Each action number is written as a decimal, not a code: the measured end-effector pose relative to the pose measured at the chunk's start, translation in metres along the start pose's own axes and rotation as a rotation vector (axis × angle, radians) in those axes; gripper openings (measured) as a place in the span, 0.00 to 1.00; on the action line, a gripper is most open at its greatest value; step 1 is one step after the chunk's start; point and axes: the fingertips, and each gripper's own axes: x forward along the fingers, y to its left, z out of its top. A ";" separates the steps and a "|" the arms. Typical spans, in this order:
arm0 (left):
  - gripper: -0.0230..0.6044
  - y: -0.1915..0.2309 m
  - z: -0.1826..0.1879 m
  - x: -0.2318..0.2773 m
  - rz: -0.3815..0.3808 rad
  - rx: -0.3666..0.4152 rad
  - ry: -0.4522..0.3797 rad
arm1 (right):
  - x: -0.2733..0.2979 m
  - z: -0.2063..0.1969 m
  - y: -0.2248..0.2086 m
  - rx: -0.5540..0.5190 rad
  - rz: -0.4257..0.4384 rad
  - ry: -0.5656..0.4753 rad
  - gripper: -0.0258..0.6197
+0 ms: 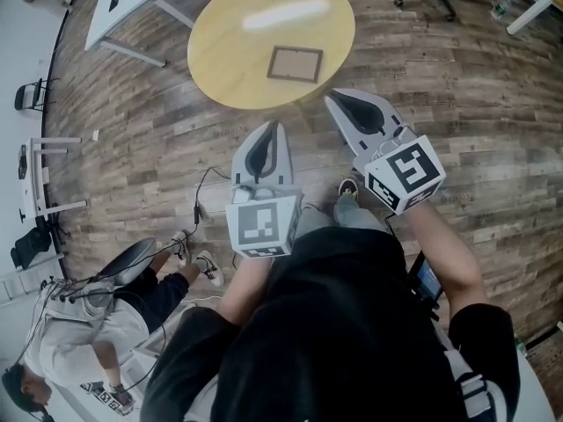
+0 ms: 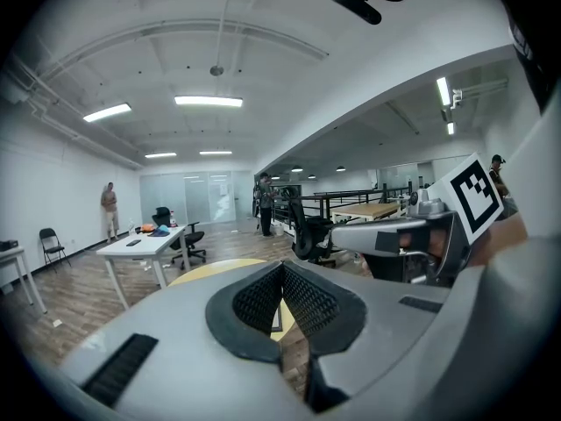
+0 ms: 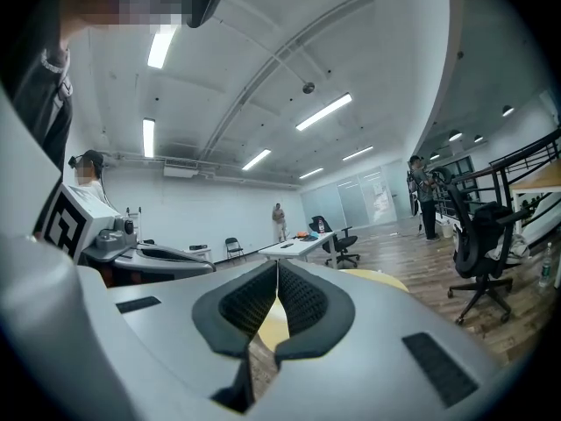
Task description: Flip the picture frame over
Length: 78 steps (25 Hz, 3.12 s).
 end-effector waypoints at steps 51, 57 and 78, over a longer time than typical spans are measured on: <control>0.07 0.193 -0.050 0.198 -0.059 -0.045 0.126 | 0.175 -0.309 -0.115 -1.002 0.473 0.920 0.46; 0.07 0.199 -0.055 0.195 -0.055 -0.044 0.143 | 0.166 -0.321 -0.107 -1.047 0.591 0.964 0.46; 0.07 0.199 -0.050 0.183 -0.102 -0.035 0.097 | 0.158 -0.311 -0.074 -1.290 0.388 0.833 0.24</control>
